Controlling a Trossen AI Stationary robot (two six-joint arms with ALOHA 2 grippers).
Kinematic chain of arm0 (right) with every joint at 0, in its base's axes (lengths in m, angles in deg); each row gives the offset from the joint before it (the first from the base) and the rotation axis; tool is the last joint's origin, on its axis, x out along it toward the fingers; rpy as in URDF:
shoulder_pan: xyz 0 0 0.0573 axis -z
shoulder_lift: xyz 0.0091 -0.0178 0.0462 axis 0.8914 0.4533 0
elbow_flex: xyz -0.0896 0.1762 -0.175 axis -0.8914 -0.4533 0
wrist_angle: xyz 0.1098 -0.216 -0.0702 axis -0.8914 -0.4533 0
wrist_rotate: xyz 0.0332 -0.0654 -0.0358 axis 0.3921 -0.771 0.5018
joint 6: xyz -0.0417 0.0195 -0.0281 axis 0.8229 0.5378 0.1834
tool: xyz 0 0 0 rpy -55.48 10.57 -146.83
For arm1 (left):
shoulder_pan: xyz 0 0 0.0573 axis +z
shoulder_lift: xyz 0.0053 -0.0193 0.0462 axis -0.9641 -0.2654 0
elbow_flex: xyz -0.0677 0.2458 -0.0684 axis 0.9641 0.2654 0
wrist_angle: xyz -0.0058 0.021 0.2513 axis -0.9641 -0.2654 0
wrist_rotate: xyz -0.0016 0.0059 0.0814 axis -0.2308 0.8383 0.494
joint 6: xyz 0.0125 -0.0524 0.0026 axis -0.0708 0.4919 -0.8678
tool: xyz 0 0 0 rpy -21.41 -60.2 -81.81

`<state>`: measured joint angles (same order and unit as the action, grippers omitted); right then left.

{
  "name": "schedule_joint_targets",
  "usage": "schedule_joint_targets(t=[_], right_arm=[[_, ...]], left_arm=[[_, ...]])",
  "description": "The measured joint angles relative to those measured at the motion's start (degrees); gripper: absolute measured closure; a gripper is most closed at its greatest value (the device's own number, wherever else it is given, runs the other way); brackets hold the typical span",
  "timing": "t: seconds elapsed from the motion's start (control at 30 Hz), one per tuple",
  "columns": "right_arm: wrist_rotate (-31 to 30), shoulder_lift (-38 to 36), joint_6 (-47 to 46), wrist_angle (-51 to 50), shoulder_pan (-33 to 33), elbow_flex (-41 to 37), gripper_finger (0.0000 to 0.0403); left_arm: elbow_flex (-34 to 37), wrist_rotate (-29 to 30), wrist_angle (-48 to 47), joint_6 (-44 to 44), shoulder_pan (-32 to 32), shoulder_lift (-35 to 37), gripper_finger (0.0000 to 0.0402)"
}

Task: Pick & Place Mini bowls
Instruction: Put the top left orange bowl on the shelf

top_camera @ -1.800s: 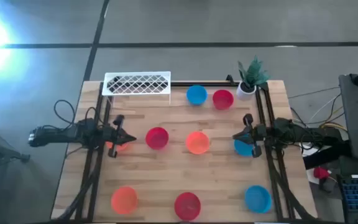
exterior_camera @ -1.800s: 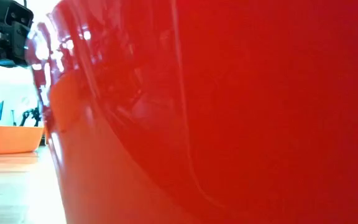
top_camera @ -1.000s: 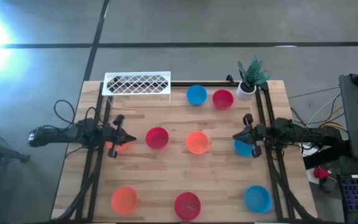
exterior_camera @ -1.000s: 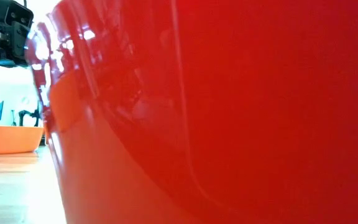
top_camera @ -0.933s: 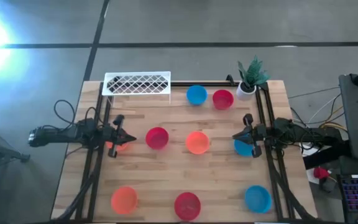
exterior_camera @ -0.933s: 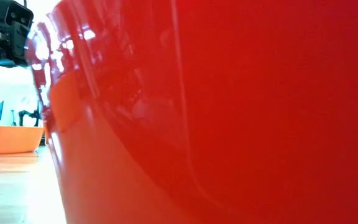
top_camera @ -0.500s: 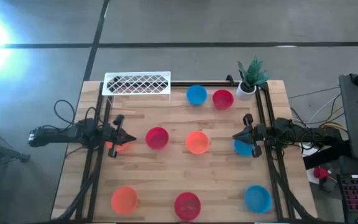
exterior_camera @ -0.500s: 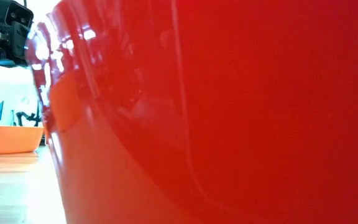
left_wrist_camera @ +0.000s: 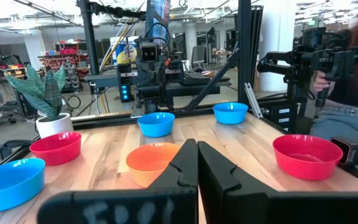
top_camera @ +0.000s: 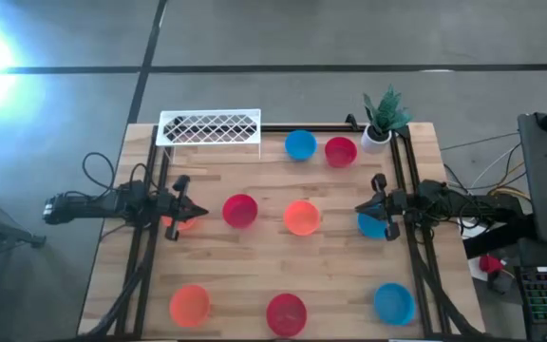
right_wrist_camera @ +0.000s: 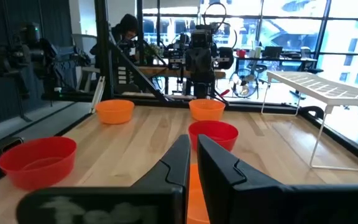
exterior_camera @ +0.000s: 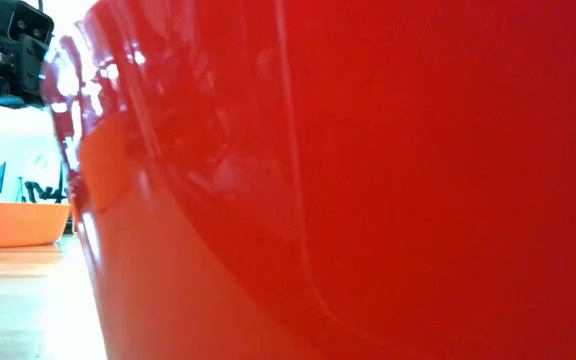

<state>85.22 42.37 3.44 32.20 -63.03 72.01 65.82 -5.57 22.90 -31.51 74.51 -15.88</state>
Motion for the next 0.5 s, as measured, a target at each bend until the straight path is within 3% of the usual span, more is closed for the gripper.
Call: schedule_joint_targets(t=[0.5], right_arm=[[0.05, 0.04, 0.40, -0.42, 0.02, 0.00, 0.0374]], left_arm=[[0.00, 0.00, -0.01, 0.00, 0.01, 0.01, 0.0401]])
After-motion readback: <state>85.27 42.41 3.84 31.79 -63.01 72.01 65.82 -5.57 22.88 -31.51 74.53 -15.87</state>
